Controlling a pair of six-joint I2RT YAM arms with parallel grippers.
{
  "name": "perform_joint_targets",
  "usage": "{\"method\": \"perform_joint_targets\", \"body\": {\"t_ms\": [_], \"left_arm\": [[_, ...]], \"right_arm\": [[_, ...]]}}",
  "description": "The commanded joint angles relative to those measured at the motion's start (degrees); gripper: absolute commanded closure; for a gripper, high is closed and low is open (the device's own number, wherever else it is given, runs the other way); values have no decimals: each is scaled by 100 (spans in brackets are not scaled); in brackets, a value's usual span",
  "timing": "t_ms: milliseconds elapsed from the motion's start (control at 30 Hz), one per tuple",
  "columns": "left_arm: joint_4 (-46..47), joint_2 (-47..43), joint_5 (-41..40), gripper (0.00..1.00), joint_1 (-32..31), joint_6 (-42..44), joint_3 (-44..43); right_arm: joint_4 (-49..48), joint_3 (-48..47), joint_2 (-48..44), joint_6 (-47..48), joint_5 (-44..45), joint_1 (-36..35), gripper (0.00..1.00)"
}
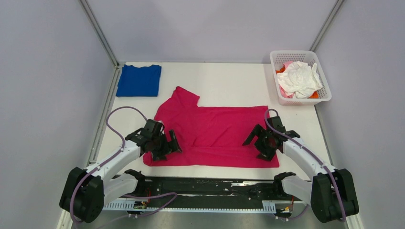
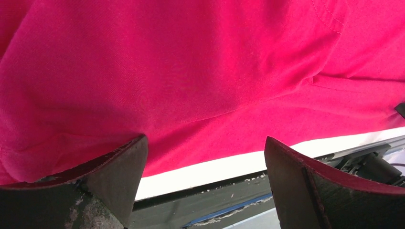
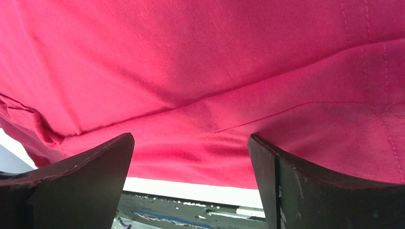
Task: Fold and stack the t-shirts
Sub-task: Fold the flattened tshirt in 1/3 of the way, then grab the side of the flattened tshirt furthest away from the robot with both arms
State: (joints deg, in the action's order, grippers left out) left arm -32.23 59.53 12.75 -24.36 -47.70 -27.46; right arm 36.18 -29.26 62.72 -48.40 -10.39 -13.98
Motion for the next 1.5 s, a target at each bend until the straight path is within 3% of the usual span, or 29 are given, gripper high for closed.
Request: {"method": "perform_joint_targets", "body": {"t_ms": [0,267,400,533,633,767,900,1033,1467], "left_arm": [[-396,-33,-387,0,-25,-48,65],[-586,-387,-491,0,-25,-197,77],[-791,-482,-597,0,-25,-162,-52],[-959,-635,-578,0,-23,5,-233],[-1098,-643,-643,0,-25,202,-673],[-1100,-457,-969,0,-25,545,-1420],[-735,401,-1639,0,-21,879,-2463],[-823,1885,-2319,0,15,1513,-4051],[-1568,6710,-2222,4,449,2310,-9123]], "right_arm": [[780,92,18,-265,4,-96,0],[749,31,-43,-112,-216,-242,0],[719,-240,-190,51,94,-255,0],[79,-613,-435,344,-212,-261,0],[-521,-831,-617,527,-603,-262,0],[-594,-1335,-654,876,14,-255,0],[-816,-1554,-455,1006,611,-255,0],[-921,-1686,-116,1144,897,-254,0],[-1068,-1473,198,1375,1704,-182,0]]}}
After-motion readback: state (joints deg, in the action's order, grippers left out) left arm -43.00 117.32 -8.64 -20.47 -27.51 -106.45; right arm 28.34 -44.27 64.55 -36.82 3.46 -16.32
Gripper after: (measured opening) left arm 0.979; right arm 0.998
